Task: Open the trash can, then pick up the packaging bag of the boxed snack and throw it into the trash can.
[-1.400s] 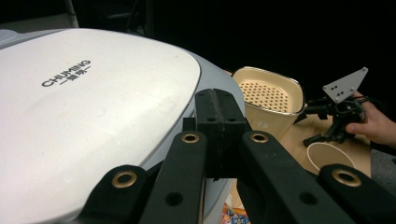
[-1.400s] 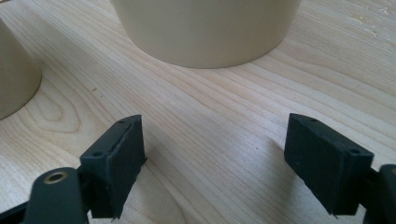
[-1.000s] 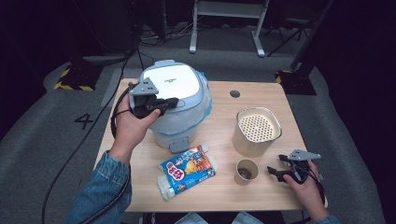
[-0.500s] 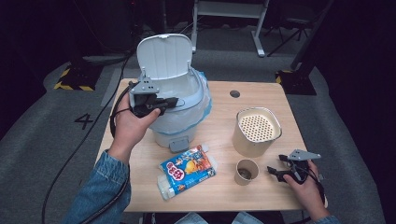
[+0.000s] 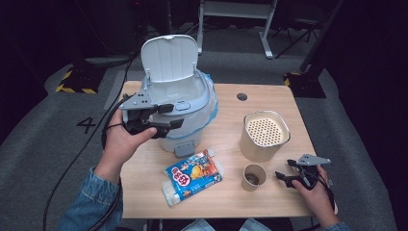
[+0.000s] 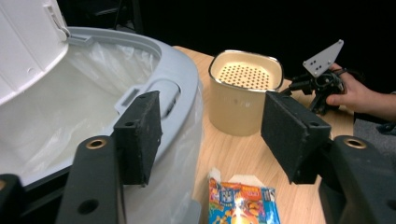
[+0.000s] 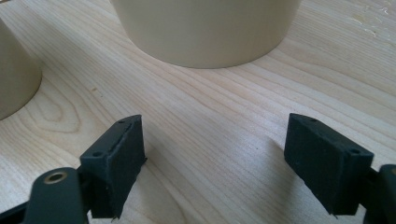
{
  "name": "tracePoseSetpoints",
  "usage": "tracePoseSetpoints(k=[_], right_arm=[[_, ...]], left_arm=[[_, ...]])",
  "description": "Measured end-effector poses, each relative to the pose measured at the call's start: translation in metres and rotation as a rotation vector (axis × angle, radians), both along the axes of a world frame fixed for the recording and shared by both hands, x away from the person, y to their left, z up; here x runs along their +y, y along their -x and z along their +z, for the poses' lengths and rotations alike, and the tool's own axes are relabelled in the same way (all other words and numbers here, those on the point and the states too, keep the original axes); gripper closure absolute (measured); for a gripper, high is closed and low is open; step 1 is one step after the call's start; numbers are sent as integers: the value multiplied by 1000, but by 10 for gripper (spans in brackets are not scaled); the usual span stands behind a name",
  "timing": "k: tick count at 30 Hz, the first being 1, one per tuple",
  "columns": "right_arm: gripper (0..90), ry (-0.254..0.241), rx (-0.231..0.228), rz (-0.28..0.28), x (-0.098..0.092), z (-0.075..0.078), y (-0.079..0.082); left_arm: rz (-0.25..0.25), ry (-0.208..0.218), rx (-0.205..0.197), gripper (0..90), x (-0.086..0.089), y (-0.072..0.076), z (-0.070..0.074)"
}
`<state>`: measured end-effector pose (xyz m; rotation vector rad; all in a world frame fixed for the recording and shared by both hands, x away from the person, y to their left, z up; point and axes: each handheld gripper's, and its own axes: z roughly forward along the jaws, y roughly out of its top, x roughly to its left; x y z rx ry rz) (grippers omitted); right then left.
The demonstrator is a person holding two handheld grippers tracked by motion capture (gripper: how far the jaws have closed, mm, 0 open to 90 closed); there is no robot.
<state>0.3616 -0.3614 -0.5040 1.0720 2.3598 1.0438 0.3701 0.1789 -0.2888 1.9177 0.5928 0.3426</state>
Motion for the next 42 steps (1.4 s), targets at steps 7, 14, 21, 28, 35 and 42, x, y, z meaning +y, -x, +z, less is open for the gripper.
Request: tracePoseSetpoints(k=[7,14,21,28,35,42], right_arm=[[205,0,-1,0,0,0,0],[204,0,-1,0,0,0,0],[204,0,0,0,0,0,0],[204,0,0,0,0,0,0],[204,-1,0,0,0,0,0],[204,-1,0,0,0,0,0]], left_arm=[[-10,-41,-6,338,1,12,-16],[-27,-55,21,318,-3,21,-43],[-14,-64,76,315,-5,22,-79],[9,-84,112,300,-7,17,-114],[12,-130,183,297,-13,8,-149],[4,-148,234,300,-18,-1,-173]])
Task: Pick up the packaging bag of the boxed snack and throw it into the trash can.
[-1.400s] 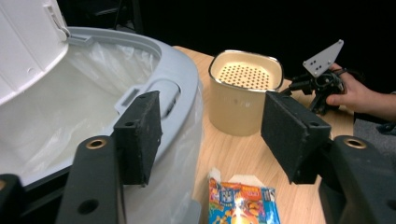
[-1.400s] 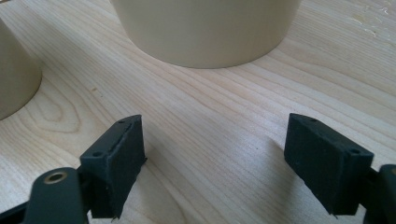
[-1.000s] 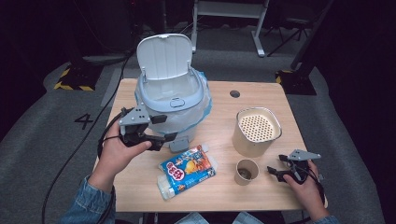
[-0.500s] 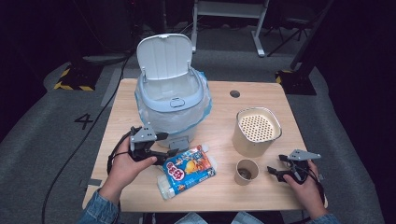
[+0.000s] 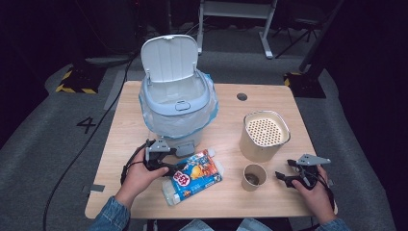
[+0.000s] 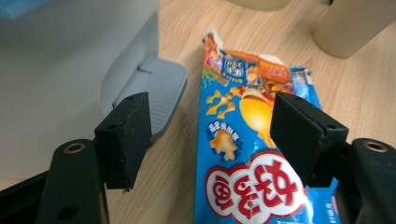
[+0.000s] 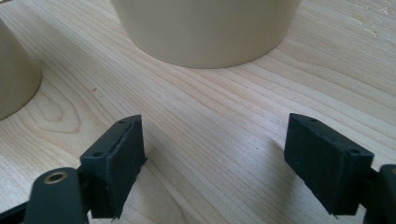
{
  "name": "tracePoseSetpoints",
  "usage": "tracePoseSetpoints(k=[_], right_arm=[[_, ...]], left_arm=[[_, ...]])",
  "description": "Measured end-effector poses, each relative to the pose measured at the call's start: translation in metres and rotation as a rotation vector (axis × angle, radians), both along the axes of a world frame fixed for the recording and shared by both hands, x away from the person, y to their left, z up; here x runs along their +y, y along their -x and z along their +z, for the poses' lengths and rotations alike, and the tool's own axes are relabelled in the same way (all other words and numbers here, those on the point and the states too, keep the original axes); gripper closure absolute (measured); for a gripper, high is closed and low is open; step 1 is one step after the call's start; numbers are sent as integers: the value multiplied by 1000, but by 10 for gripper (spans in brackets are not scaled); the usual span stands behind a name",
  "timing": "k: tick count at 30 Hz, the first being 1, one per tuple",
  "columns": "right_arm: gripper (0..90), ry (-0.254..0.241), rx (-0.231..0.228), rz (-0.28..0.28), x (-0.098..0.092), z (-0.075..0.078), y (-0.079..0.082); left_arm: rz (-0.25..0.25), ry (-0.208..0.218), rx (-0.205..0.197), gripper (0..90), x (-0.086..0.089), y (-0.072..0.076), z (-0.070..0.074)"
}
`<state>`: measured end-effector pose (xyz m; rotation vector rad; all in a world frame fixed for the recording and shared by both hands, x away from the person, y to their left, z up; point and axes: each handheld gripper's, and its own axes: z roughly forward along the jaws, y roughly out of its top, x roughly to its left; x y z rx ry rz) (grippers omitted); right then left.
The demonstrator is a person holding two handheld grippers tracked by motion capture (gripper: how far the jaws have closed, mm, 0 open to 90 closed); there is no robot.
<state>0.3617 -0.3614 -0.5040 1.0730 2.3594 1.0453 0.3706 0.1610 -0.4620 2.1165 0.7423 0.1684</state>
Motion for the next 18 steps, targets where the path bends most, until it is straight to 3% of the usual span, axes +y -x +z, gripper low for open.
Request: tracePoseSetpoints(k=[8,18], right_arm=[[204,0,0,0,0,0,0],[204,0,0,0,0,0,0]], left_arm=[[-15,-35,87,321,-6,-6,-21],[-48,-65,146,388,-11,-9,-23]])
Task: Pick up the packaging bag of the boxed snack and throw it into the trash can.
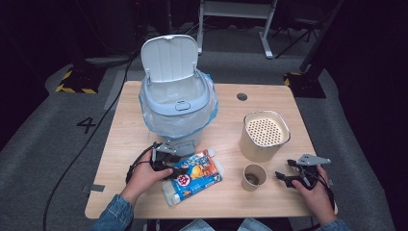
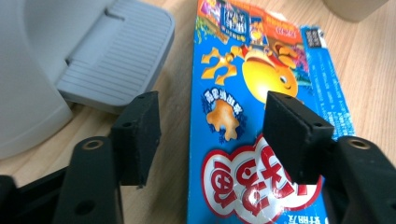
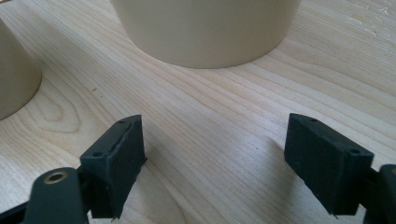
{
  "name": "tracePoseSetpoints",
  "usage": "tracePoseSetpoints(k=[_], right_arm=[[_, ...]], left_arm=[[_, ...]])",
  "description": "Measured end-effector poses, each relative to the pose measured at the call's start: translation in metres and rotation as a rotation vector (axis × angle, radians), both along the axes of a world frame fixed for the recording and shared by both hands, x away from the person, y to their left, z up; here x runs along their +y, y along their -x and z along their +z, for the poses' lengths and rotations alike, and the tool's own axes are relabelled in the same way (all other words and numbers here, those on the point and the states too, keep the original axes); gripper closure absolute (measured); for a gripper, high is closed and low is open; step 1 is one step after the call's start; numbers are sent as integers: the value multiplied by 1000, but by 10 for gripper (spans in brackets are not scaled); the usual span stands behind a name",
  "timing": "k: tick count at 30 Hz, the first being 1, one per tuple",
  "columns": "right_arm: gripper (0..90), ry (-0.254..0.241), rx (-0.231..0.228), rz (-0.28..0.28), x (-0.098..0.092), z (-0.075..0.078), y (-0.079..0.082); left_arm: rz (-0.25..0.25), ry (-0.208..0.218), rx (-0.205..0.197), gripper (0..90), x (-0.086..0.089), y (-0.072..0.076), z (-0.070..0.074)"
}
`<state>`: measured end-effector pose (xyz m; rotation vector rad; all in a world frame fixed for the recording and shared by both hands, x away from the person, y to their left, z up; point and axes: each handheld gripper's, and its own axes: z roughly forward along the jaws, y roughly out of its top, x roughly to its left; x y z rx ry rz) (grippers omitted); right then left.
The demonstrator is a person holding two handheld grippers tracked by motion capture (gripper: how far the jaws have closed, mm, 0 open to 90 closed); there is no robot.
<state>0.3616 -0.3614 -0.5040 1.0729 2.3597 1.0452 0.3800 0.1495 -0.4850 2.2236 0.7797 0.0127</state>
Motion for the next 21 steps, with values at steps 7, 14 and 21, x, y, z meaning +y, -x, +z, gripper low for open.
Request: tracePoseSetpoints(k=[7,14,21], right_arm=[[204,0,0,0,0,0,0],[204,1,0,0,0,0,0],[204,1,0,0,0,0,0]], left_arm=[[-30,-28,7,722,-4,-1,2],[-42,37,10,886,0,1,15],[-65,99,-40,889,4,8,37]])
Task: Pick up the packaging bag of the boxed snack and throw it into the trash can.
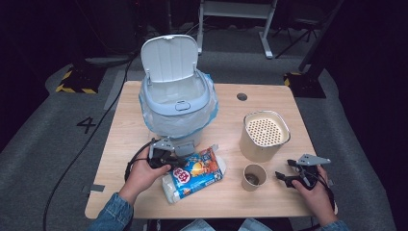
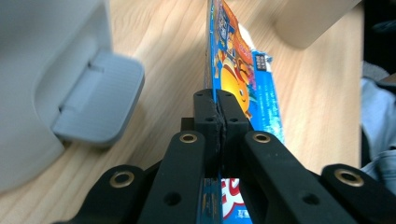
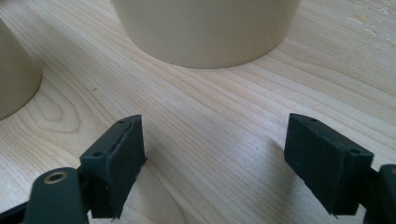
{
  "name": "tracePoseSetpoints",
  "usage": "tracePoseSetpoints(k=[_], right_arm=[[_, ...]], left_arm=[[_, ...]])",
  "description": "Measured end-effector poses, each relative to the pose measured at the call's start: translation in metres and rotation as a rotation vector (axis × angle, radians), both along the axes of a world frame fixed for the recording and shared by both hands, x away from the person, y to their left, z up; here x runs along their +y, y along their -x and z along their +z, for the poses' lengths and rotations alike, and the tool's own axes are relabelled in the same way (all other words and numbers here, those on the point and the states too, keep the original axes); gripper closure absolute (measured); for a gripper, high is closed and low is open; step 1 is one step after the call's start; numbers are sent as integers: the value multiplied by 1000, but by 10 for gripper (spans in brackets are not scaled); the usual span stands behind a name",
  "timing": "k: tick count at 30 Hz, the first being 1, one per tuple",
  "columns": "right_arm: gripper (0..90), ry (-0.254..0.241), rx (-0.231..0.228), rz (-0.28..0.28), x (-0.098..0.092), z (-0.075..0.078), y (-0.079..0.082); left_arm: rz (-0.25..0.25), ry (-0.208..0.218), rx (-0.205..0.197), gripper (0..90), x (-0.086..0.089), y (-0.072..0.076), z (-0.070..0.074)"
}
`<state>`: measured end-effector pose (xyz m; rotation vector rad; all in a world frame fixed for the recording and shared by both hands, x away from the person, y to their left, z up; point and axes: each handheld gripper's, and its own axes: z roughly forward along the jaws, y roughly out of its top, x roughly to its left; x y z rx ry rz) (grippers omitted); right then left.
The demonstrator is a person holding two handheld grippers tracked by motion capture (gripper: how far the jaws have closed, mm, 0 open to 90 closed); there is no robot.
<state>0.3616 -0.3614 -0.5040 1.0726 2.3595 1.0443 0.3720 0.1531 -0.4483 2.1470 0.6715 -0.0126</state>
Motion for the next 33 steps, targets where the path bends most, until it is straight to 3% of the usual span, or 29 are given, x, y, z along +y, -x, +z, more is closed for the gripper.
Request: tracePoseSetpoints(k=[5,10,29,33], right_arm=[[204,0,0,0,0,0,0],[205,0,0,0,0,0,0],[204,1,-1,0,0,0,0],[204,1,-1,0,0,0,0]], left_arm=[[-4,39,-37,889,3,4,15],[-6,99,-43,889,6,6,30],[55,249,-251,889,17,12,98],[68,281,-278,889,17,10,111]])
